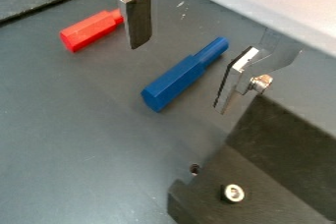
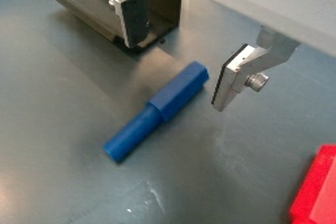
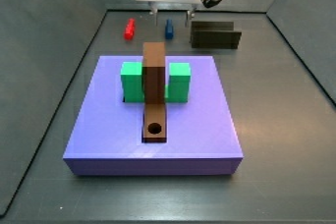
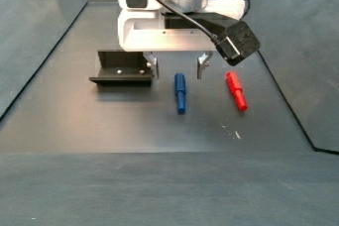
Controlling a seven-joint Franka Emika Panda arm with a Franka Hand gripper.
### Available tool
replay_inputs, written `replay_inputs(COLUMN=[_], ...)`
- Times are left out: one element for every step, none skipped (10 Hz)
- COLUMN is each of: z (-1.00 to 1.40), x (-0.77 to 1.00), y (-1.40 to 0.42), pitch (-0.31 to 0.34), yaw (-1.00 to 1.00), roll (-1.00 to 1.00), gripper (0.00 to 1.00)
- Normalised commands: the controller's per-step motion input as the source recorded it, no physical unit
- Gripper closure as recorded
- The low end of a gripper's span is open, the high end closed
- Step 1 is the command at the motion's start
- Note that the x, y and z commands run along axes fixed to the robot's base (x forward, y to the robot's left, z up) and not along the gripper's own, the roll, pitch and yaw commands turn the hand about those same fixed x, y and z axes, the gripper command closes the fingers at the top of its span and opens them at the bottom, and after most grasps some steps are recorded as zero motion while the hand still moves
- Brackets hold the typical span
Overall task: Pick up the blue object. Move up. Place the blue object on the fixture. Regrasp the blue object. Move to above the board. Insert the blue object.
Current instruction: Pick up the blue object.
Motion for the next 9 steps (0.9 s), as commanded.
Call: replay_inputs(z=[-0.15,-0.22,-0.27,-0.25,-0.22,-0.05,-0.03,-0.21,0.0], x=[-0.06,-0.08,-0.07,-0.04,-0.01,0.0,0.0,-0.02,0.0], y=[-0.06,0.0,0.0,0.0,0.0,0.0,0.0,0.0,0.0], pitch=[0.0,0.0,0.0,0.0,0.0,0.0,-0.019,-0.124,0.0], yaw=[0.0,0.0,0.0,0.0,0.0,0.0,0.0,0.03,0.0], roll=[0.07,0.06,0.07,0.08,0.08,0.08,0.0,-0.03,0.0], gripper=[0.0,0.0,0.0,0.0,0.0,0.0,0.0,0.0,0.0])
